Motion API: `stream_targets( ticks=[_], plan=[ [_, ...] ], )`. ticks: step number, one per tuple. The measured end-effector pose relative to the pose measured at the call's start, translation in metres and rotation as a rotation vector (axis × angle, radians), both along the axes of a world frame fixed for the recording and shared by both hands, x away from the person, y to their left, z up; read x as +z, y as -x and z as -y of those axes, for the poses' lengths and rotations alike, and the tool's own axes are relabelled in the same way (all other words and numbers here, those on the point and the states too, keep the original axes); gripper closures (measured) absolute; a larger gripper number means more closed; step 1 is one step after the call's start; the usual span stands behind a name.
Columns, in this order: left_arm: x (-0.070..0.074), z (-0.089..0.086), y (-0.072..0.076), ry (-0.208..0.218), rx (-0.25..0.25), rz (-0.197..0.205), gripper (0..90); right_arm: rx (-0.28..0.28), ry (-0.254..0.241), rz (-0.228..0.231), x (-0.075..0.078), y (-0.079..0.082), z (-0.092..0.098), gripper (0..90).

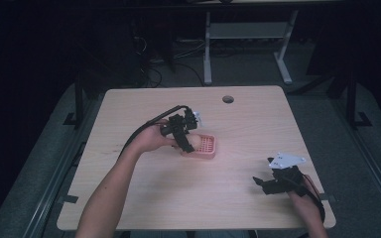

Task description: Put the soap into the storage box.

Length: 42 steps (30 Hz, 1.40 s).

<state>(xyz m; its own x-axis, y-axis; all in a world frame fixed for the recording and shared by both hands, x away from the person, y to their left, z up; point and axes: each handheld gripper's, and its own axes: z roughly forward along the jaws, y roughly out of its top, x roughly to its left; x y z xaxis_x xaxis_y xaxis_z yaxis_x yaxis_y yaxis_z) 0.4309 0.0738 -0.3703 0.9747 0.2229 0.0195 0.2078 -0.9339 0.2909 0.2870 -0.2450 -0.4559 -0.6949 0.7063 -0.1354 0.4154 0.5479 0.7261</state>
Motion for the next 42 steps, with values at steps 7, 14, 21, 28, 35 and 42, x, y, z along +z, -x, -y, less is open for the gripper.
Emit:
stream_targets(
  ticks=[7,14,21,28,35,42],
  plan=[
    [0.004,0.01,-0.008,-0.009,-0.007,0.013,32.1,-0.008,-0.006,0.001,0.0,0.0,0.001,13.8],
    [-0.001,0.02,-0.015,-0.009,-0.015,0.0,32.1,-0.013,-0.017,-0.004,0.0,0.0,0.001,13.8],
    [-0.009,0.026,-0.019,-0.01,-0.016,-0.008,32.0,-0.013,-0.018,-0.004,0.0,0.0,0.001,13.8],
    [-0.019,0.03,-0.025,-0.026,-0.011,-0.03,32.0,-0.012,-0.016,-0.005,0.0,0.0,0.001,13.8],
    [-0.025,0.033,-0.029,-0.026,-0.004,-0.042,32.0,-0.015,-0.019,-0.006,0.0,0.0,0.003,13.8],
    [-0.029,0.033,-0.032,-0.039,-0.008,-0.053,32.0,-0.015,-0.021,-0.006,0.0,0.0,0.002,13.8]
  ],
)
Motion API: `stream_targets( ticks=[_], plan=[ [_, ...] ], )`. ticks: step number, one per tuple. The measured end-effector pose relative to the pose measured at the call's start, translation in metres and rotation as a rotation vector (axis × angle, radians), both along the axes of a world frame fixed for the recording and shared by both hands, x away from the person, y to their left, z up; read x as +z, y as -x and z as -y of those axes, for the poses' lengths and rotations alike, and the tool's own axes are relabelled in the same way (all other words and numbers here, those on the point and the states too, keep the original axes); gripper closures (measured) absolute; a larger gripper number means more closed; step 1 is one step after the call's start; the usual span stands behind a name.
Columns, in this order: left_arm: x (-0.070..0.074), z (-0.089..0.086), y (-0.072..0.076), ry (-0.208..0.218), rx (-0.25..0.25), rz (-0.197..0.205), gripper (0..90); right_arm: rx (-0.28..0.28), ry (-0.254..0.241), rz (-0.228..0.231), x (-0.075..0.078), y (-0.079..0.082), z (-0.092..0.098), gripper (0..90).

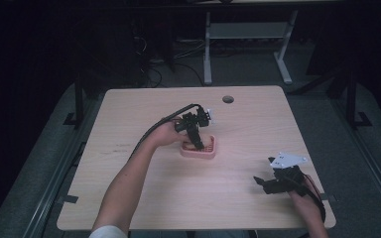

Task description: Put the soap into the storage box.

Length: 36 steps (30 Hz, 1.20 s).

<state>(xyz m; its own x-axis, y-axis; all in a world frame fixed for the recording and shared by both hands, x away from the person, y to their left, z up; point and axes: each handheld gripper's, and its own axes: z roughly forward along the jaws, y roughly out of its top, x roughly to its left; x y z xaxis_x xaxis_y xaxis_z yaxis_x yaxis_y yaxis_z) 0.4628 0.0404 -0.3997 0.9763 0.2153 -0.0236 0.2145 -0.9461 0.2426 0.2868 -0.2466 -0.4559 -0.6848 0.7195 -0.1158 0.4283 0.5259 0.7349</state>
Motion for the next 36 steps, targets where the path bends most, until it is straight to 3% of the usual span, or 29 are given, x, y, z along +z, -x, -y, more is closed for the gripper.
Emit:
stream_targets(
  ticks=[36],
  plan=[
    [-0.013,0.004,-0.006,-0.025,0.015,0.005,31.7,0.01,0.013,0.004,0.0,-0.001,0.001,13.8]
  ],
)
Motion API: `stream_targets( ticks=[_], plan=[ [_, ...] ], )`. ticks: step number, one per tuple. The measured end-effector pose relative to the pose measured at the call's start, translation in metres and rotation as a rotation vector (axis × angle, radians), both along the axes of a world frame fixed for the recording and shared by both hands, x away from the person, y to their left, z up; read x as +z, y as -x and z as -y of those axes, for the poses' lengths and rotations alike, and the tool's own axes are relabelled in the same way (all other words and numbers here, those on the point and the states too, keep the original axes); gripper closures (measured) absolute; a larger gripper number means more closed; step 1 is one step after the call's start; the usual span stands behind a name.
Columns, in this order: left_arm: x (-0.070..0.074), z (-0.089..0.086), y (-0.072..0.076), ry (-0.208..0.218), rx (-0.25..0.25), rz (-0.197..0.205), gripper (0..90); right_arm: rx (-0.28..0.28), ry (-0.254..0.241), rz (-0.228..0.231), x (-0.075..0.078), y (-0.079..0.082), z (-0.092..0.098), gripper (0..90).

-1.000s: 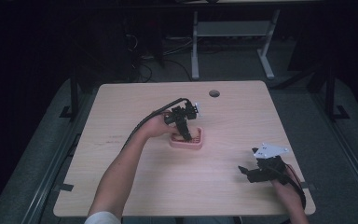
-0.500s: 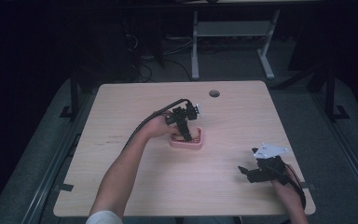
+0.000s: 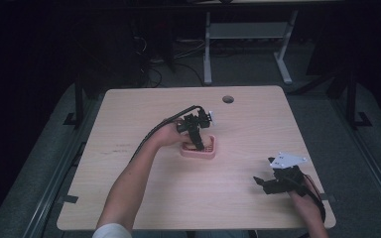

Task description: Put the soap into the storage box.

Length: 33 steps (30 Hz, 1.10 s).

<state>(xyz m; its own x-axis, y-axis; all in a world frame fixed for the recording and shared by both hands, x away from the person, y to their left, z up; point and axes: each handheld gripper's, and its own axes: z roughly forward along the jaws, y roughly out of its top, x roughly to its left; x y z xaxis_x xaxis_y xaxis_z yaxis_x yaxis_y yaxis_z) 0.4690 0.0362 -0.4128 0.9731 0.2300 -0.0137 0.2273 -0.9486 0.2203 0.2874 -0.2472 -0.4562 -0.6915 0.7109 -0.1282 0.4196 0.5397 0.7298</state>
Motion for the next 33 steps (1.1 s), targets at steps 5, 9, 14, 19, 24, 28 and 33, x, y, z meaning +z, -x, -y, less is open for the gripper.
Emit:
stream_targets(
  ticks=[5,9,14,19,24,28,33],
  plan=[
    [-0.0015,0.0003,0.0002,-0.011,-0.004,0.003,31.7,0.001,0.001,0.001,-0.0001,-0.0002,0.0,13.8],
    [-0.0024,0.0008,-0.0002,-0.014,-0.004,0.005,31.7,0.001,0.003,0.001,0.0,-0.0002,0.0003,13.8],
    [-0.0029,0.0012,0.0001,-0.018,-0.005,0.009,31.7,0.003,0.004,0.002,-0.0001,-0.0003,0.0002,13.8],
    [-0.0031,0.0009,0.0001,-0.02,-0.005,0.012,31.7,0.002,0.004,0.002,-0.0001,-0.0002,0.0002,13.8],
    [-0.0023,0.0009,0.0009,-0.023,-0.013,0.008,32.1,0.003,0.003,0.001,-0.0002,-0.0003,-0.0002,13.8],
    [0.0018,0.0004,0.0025,-0.003,-0.01,0.019,30.0,0.001,0.0,-0.002,0.0,0.0,-0.001,13.8],
    [0.002,-0.0008,0.0057,-0.014,-0.018,0.028,26.6,0.003,-0.006,-0.002,-0.0002,-0.0001,-0.0021,13.8]
  ],
)
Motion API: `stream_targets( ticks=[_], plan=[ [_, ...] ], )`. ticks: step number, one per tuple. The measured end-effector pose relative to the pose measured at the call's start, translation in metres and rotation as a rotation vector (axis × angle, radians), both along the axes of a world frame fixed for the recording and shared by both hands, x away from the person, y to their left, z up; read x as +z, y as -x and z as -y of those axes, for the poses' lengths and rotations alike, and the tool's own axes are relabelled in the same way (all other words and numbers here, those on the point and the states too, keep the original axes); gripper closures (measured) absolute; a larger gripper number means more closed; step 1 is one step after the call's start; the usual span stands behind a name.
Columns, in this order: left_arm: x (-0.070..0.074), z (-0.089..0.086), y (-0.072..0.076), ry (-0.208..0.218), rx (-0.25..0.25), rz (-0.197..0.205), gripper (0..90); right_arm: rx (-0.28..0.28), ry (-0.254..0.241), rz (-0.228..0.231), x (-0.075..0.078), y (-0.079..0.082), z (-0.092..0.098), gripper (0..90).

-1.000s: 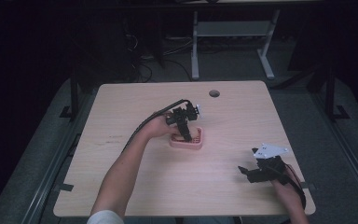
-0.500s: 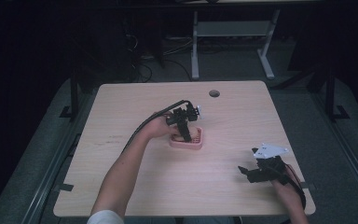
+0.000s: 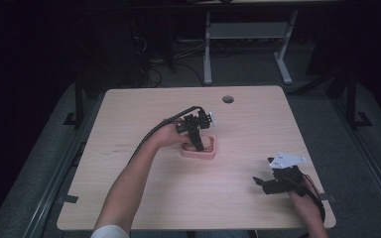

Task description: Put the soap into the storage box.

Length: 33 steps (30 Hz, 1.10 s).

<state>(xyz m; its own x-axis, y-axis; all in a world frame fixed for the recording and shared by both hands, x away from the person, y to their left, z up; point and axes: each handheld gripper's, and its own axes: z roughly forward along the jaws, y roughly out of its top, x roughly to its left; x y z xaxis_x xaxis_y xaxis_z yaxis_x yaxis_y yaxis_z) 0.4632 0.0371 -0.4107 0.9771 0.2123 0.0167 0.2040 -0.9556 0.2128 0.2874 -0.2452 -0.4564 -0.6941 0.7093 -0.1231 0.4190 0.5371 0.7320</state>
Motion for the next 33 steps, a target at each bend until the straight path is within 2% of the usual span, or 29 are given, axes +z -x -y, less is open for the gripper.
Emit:
stream_targets(
  ticks=[2,11,20,22,26,33],
  plan=[
    [0.0,-0.001,0.001,0.012,0.011,-0.006,26.5,-0.001,-0.001,0.001,0.0,0.0,0.0,13.8],
    [0.008,-0.012,0.004,0.032,0.027,0.02,25.5,-0.006,0.0,-0.005,0.0,0.0,0.0,13.8],
    [0.017,-0.016,0.014,0.042,0.005,0.04,25.6,0.003,0.022,0.002,0.0,0.0,-0.001,13.8],
    [0.019,-0.022,0.017,0.065,0.015,0.041,25.7,0.001,0.02,-0.005,-0.001,0.0,-0.002,13.8],
    [0.02,-0.029,0.021,0.058,0.019,0.046,25.7,0.006,0.027,0.006,-0.001,-0.001,-0.003,13.8],
    [0.022,-0.043,0.026,0.097,0.049,0.047,25.6,0.0,0.021,-0.005,-0.001,-0.001,-0.004,13.8]
  ],
)
